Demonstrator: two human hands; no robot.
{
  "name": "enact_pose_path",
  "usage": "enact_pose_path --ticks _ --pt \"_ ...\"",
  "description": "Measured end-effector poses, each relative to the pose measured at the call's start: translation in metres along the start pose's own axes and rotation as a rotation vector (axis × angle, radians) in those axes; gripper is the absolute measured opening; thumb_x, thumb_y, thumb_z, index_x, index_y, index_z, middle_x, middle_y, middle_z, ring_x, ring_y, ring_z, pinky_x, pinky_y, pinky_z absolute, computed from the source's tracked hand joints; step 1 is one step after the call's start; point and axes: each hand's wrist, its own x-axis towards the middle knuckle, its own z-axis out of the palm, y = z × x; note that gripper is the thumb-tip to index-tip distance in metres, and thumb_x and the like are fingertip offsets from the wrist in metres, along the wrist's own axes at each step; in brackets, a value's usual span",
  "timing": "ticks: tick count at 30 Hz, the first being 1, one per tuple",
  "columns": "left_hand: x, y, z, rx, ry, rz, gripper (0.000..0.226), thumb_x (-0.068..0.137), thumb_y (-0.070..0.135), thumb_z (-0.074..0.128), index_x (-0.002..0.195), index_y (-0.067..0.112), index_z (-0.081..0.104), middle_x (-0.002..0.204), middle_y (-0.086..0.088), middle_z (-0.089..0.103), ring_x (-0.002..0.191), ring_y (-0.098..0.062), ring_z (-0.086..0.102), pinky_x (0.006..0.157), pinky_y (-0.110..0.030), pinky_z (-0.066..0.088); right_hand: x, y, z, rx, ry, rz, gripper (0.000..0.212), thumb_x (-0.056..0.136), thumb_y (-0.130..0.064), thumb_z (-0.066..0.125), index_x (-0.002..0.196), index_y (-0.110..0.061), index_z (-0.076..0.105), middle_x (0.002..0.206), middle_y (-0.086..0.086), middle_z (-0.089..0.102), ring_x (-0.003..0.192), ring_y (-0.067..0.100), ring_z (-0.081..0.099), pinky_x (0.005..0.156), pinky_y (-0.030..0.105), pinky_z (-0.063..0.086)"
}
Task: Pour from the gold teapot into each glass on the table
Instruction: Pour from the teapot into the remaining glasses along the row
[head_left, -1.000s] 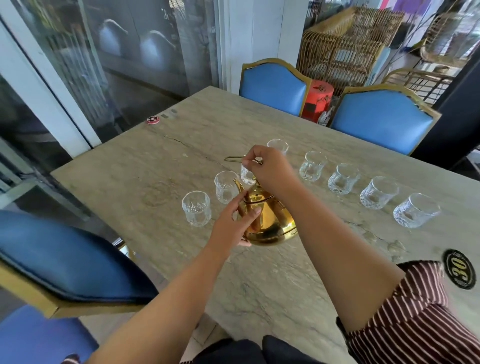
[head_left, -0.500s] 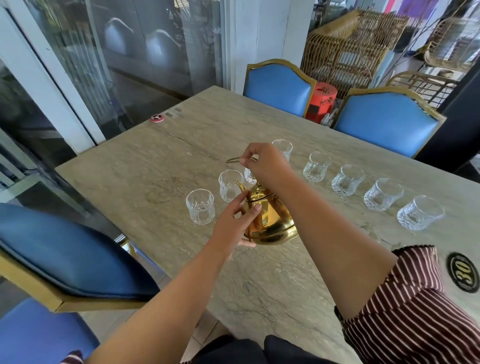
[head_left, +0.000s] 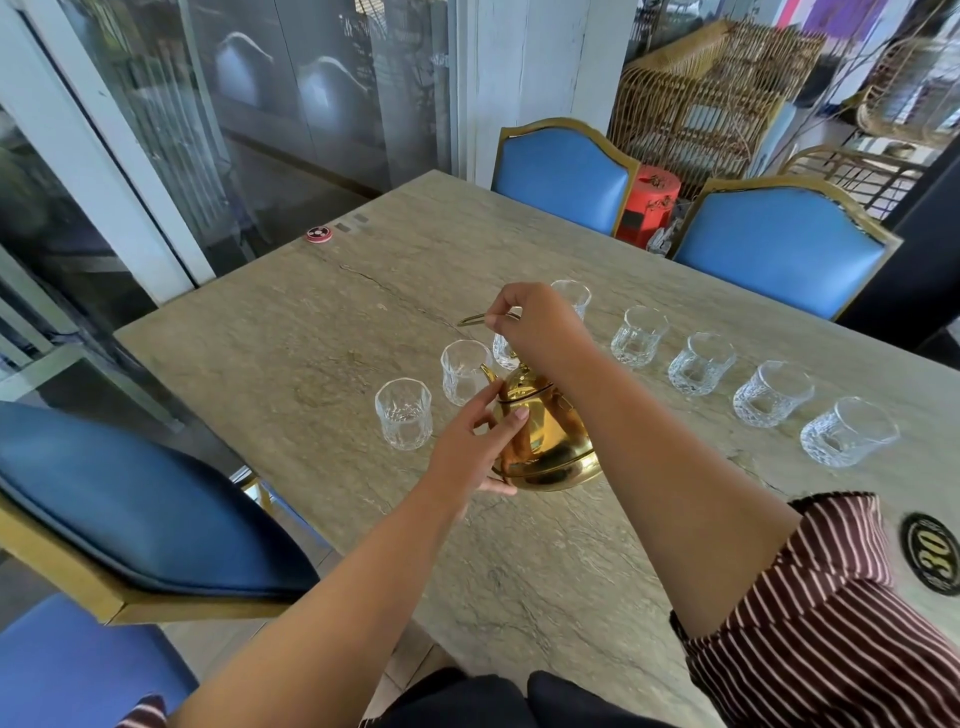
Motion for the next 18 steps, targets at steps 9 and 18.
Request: enact_pose_path --ticks 9,18 --pt "0.0019 -0.0006 0.0008 -0.022 -0.002 -0.005 0.059 0.083 0.040 0.076 0.137 0.046 0.053 0.135 -0.001 0.059 0.120 -0.033 0.063 0.071 -0.061 0.061 0.0044 0.0020 0.0010 -0.020 -0.010 -0.010 0.010 0.092 -0.020 0.061 0.093 -0.012 0.068 0.114 0.010 0.068 0.089 0.025 0.066 0.066 0.027 0.047" --pt "0.0000 -0.0015 -0.0001 -0.040 0.008 -0.013 0.048 0.081 0.044 0.078 0.123 0.054 0.057 0.138 -0.003 0.056 0.120 -0.034 0.063 0.071 -0.061 0.061 0.0099 0.0027 0.0050 -0.045 -0.034 -0.023 0.011 0.093 -0.022 0.060 0.094 -0.014 0.067 0.098 0.006 0.070 0.050 0.006 0.044 0.044 0.021 0.032"
